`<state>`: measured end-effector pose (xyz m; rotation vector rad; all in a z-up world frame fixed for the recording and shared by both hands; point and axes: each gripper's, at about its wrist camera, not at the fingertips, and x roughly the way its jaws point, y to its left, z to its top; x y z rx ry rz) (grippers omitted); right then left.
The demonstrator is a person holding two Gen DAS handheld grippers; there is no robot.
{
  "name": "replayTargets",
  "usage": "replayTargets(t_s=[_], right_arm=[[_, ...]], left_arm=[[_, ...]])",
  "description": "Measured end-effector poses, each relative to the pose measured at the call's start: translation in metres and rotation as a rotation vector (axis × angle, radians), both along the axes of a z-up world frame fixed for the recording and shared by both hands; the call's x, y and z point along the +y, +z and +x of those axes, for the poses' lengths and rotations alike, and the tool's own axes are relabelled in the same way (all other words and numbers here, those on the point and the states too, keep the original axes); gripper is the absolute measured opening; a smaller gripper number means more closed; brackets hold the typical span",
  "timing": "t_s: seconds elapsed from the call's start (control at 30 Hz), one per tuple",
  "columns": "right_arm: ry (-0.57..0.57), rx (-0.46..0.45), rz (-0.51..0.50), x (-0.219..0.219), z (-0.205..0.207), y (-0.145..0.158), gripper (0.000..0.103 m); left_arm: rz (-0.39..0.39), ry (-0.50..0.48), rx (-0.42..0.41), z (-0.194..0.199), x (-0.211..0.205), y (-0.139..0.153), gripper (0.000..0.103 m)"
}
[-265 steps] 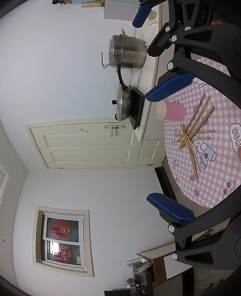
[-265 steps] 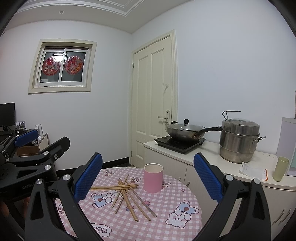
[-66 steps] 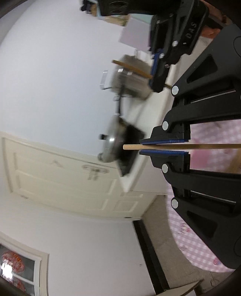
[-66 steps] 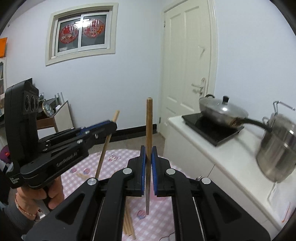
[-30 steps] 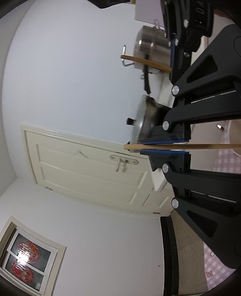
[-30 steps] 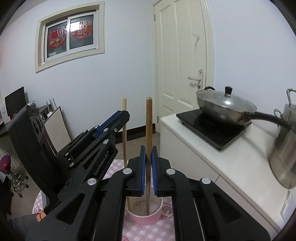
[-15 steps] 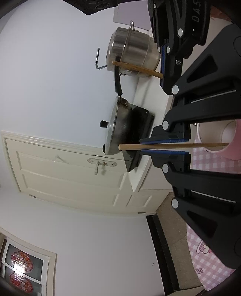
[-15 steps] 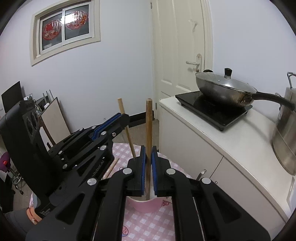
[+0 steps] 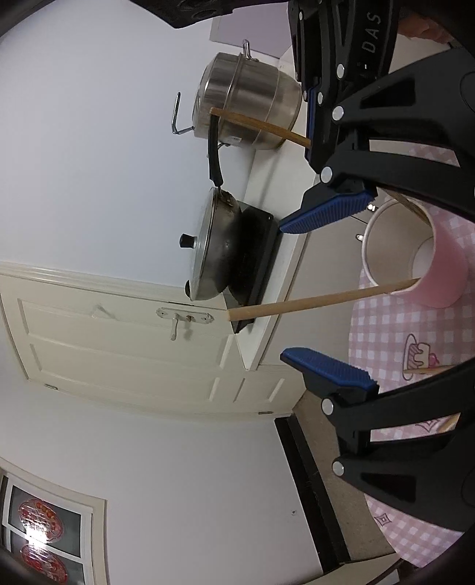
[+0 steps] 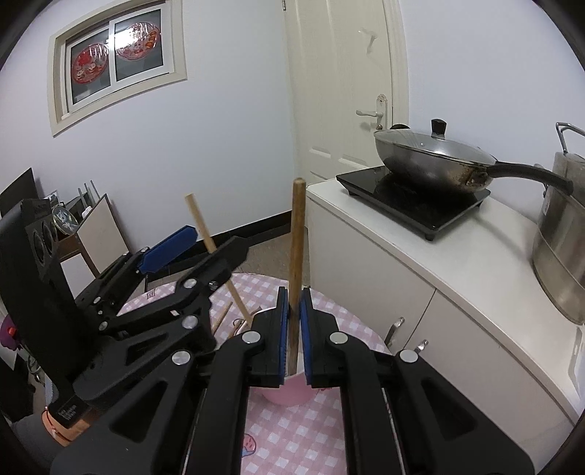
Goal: Organize utensils
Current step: 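Open the right gripper to release the chopsticks into the pink cup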
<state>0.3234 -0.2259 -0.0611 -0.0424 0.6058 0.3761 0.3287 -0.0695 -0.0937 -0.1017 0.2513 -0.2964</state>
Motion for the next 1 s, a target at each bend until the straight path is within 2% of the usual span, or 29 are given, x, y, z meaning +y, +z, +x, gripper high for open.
replayTargets(t_s=[0.2,0.77,1.0], right_arm=[[-0.012,-0.007,-0.001,0.001,-0.011,0.006,0.023],[-0.005,-0.035,-0.025,0.019,-0.07,0.025,0.023],[0.026,-0.031,-0.044,0.039,-0.093,0.023,0.023]], left_arm=[[0.023,0.008,0.026,-0.014,0.008,0.007,0.065],[0.078,0.0,0.088,-0.09,0.046,0.041,0.065],[0.11,-0.007,0.144,-0.119,0.069,0.046,0.065]])
